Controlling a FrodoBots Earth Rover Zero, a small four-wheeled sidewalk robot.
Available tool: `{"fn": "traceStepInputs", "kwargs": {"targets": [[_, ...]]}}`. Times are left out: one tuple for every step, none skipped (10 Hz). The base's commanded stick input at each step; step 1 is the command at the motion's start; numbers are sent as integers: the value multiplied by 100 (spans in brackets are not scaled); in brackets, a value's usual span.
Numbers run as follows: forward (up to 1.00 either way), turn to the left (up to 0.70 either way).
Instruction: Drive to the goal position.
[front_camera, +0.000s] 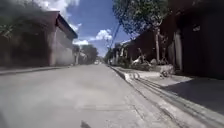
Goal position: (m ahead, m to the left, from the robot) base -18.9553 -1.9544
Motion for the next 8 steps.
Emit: {"fn": "traceStepInputs", "kwargs": {"targets": [[100,0],[100,0],[100,0],[100,0],[100,0],[100,0],[100,0],[100,0]]}}
